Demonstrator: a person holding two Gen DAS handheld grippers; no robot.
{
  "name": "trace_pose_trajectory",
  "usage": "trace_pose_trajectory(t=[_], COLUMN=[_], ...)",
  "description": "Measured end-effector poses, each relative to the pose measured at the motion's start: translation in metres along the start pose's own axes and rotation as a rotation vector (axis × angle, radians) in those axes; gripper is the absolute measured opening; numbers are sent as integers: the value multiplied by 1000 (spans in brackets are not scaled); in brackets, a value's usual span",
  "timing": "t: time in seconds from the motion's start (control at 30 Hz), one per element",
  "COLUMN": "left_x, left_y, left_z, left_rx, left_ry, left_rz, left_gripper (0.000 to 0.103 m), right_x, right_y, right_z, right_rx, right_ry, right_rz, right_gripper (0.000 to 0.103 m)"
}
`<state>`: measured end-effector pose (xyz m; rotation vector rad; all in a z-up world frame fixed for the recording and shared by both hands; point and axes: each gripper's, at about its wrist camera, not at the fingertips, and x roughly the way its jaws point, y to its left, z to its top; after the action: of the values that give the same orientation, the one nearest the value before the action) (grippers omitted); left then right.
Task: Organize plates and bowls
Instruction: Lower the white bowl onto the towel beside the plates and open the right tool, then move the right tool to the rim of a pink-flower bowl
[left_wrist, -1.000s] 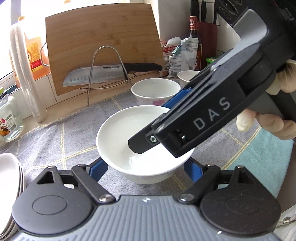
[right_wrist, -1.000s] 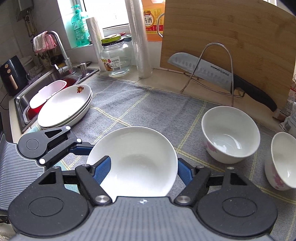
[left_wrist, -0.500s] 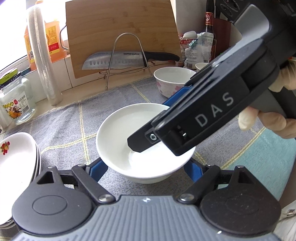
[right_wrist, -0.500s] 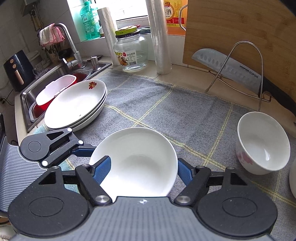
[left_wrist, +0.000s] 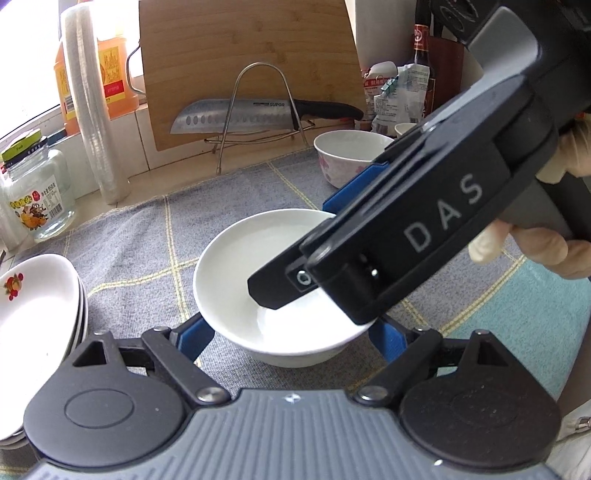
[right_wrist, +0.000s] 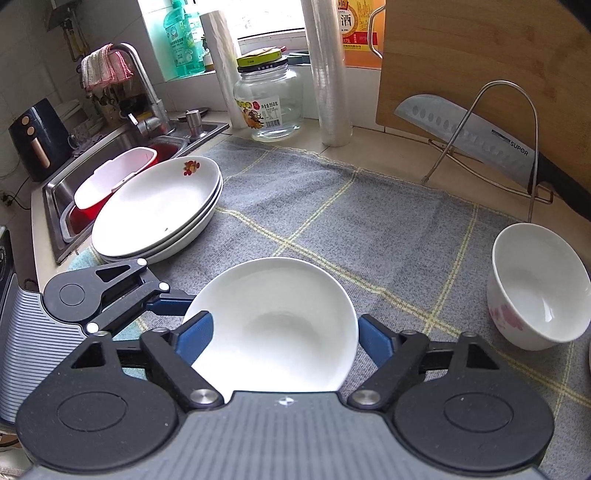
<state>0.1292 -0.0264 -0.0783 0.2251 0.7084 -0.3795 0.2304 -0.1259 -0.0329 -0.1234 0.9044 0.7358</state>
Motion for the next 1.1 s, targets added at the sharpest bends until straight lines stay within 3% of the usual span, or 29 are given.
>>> trace_pose_trajectory(t=[0.07, 0.6, 0.83, 1.1], left_x=[-1, -30, -39, -18], left_y=[0, 4, -14, -45], left_z=[0, 3, 28, 57], left_rx=[0, -20, 30, 87], left_ry=[-10, 26, -26, -59], left_rz=[-1, -23, -56, -89], left_gripper=[99, 99, 99, 99], right_x=[-4, -39, -60, -87], right_y=[2, -18, -36, -71], right_z=[-1, -12, -24, -37], right_rx=[-15, 10, 30, 39], right_ry=[-22, -80, -101, -116], right_rz=[-17, -122, -190, -263], right_gripper=[103, 103, 103, 103])
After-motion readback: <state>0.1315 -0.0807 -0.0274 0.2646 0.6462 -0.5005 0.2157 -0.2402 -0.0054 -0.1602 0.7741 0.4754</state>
